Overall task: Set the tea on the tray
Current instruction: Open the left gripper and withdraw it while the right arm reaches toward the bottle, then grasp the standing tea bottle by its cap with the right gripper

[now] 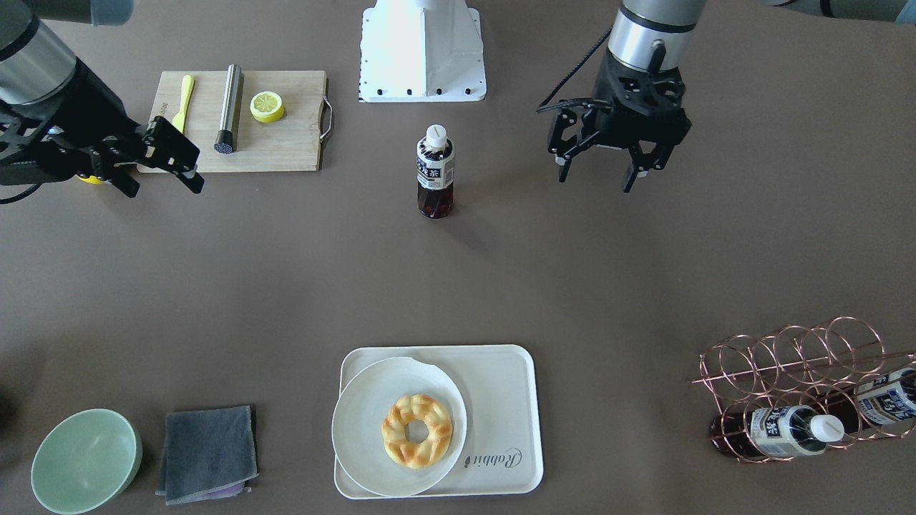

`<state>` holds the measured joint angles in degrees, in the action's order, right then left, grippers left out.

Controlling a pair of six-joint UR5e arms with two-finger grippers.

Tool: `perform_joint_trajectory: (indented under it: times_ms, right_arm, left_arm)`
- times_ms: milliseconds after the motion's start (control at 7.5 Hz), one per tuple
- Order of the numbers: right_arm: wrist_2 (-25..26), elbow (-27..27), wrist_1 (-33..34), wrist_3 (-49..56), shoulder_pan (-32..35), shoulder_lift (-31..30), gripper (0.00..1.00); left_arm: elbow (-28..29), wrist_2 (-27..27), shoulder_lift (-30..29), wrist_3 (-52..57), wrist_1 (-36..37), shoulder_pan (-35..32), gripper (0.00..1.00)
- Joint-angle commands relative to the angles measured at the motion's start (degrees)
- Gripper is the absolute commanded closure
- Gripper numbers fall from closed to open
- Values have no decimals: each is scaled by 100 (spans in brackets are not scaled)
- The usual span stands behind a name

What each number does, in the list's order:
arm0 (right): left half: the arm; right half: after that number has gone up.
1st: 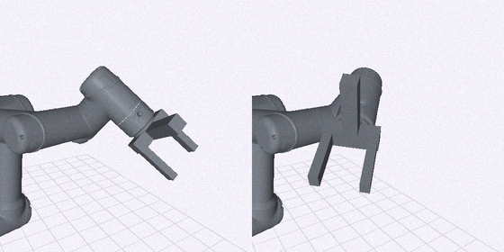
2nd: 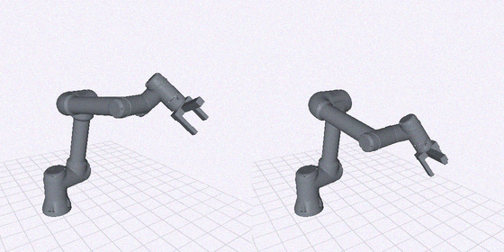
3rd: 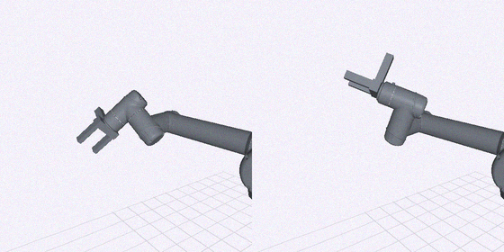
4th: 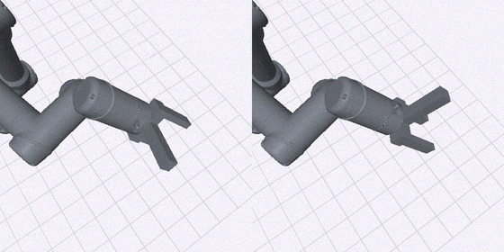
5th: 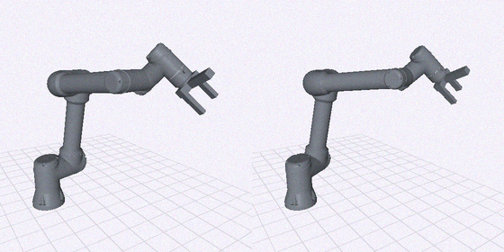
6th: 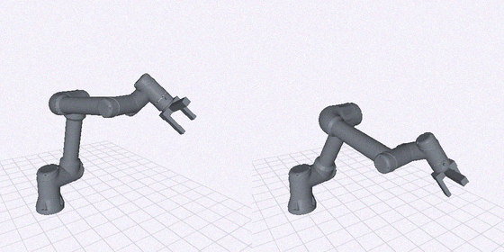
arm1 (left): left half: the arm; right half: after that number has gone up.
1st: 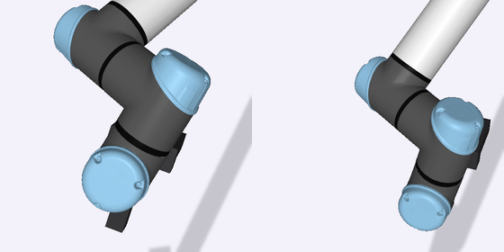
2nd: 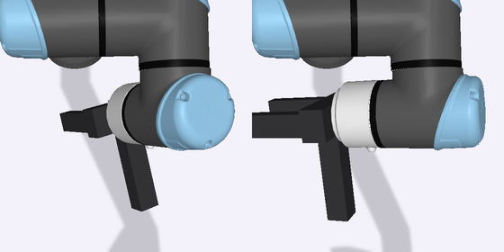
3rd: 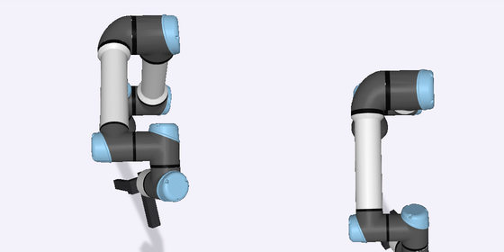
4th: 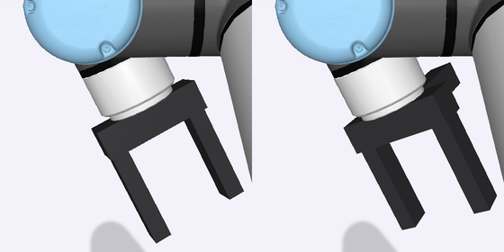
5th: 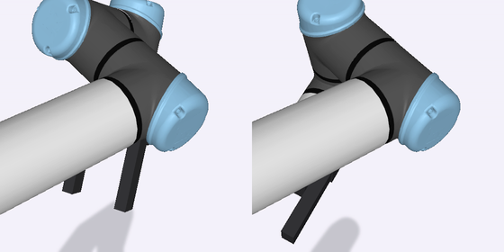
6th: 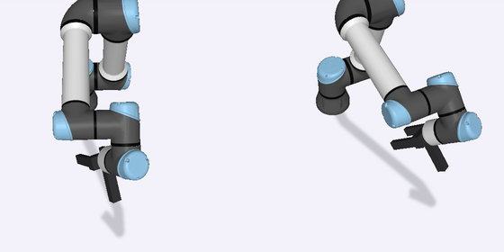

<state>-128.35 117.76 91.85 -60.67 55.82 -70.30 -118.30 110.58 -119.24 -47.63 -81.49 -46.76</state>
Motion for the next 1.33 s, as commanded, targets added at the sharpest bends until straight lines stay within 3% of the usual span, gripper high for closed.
perform_joint_trajectory:
  times_ms: [0, 400, 667, 800, 1200]
  right_arm:
    - [1603, 177, 9, -1680, -1612, 752, 0]
    - [2627, 151, 157, -2229, -2731, 1341, 0]
    - [3146, 55, 1435, -2317, -3337, 2253, 1]
    - [3419, -120, 1485, -2500, -3541, 2414, 2]
    - [3588, -681, 1494, -2493, -3570, 2800, 8]
  left_arm:
    - [174, 630, 532, 1146, -271, -831, 11]
    - [587, 1115, 1068, 2055, -839, -1466, 11]
    - [729, 1124, 1227, 2056, -1194, -1476, 11]
    - [729, 1124, 1227, 2056, -1194, -1476, 11]
    - [756, 1150, 1218, 2056, -1203, -1476, 11]
